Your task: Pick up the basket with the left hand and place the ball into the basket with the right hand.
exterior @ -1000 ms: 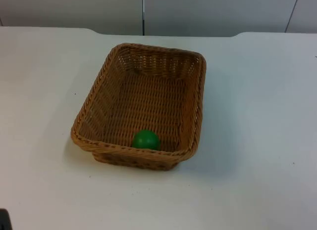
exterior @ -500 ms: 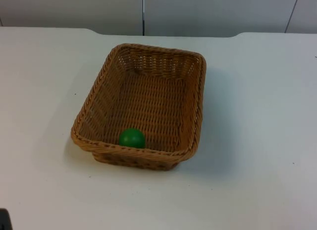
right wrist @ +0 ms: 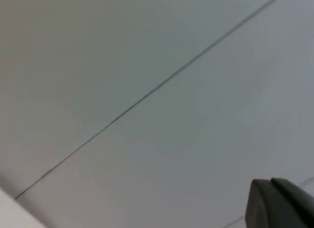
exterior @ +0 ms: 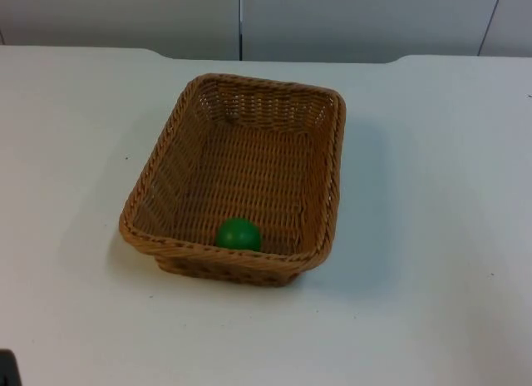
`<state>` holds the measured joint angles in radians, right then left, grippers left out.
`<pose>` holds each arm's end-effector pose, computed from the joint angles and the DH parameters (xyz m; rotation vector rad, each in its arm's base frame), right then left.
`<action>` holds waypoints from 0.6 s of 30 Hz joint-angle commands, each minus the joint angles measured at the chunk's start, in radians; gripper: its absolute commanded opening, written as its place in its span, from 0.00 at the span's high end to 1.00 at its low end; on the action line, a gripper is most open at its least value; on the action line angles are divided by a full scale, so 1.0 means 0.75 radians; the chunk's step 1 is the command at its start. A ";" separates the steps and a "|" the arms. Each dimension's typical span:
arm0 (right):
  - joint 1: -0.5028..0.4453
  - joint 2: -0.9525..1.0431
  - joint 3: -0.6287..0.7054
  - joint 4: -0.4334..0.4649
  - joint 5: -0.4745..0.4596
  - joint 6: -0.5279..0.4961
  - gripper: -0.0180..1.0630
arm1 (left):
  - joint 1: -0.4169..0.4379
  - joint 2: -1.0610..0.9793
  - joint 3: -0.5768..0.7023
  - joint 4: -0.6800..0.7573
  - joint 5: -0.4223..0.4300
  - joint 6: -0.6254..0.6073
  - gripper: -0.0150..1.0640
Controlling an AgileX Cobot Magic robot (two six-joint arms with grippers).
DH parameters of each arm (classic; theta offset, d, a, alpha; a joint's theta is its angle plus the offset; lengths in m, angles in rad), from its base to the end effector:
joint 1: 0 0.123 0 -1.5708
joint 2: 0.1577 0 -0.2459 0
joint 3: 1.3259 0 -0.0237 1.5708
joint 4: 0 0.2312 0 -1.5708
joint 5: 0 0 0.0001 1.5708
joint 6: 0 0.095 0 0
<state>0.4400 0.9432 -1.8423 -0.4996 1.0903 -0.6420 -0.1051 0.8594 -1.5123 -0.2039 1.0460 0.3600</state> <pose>0.0917 -0.0015 0.5439 -0.7302 1.4914 -0.6976 0.1125 -0.0286 0.4781 0.4541 1.8071 -0.0595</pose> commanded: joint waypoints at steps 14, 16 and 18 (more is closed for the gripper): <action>-0.003 -0.888 0.865 0.028 -0.090 0.035 0.99 | -0.004 -0.538 0.689 -0.003 -0.117 0.004 0.99; -0.003 -0.926 0.961 0.096 0.061 0.096 0.99 | -0.004 -0.584 0.707 -0.018 -0.080 0.004 0.99; -0.003 -0.943 1.045 0.258 0.130 0.230 0.99 | -0.004 -0.623 0.742 -0.056 -0.029 0.001 0.99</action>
<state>0.4400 0.2435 -1.1055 -0.4043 1.1322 -0.5378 -0.1051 0.4135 -0.9750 -0.2182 0.9932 0.3620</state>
